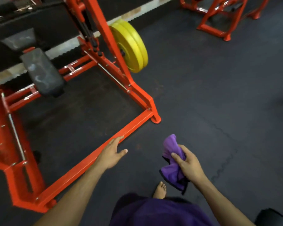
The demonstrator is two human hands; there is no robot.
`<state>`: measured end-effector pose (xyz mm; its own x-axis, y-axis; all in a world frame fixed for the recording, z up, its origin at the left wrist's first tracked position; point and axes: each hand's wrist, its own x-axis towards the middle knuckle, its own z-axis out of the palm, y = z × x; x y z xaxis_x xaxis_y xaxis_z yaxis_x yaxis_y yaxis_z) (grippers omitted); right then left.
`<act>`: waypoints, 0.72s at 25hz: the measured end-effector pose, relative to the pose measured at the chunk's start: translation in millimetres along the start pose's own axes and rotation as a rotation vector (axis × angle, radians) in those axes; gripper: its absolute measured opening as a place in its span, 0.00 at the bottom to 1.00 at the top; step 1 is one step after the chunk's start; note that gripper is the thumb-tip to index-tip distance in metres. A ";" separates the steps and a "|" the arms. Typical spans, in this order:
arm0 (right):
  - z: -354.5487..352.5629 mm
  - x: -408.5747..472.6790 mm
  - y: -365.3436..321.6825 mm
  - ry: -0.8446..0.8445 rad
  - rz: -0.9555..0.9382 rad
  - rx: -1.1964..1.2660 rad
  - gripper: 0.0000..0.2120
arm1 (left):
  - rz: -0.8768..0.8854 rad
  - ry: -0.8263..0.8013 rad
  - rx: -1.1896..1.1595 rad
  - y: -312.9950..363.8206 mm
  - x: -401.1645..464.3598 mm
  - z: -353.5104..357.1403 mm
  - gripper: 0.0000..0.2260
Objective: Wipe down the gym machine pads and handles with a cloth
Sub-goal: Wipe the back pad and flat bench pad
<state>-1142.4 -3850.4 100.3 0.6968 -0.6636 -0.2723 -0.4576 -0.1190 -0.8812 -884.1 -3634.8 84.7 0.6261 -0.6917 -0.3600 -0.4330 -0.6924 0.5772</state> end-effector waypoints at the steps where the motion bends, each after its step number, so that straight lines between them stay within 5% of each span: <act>1: -12.2 23.1 -4.6 -0.004 0.008 -0.038 0.06 | 0.004 -0.001 -0.007 13.4 22.3 -2.9 0.30; 9: -114.0 211.6 -28.3 0.139 0.145 -0.226 0.04 | 0.067 -0.082 -0.047 71.3 222.7 -1.9 0.29; 15: -205.2 359.6 -63.8 0.294 0.286 -0.215 0.18 | 0.157 -0.143 -0.100 162.1 406.1 -38.8 0.31; 18: -246.4 424.3 -76.4 0.368 0.333 -0.194 0.15 | 0.225 -0.184 -0.013 209.1 493.9 -54.2 0.31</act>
<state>-947.9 -4304.8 147.4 0.2728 -0.8997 -0.3409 -0.7392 0.0309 -0.6728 -630.2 -4110.0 67.3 0.3869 -0.8540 -0.3480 -0.5382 -0.5155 0.6668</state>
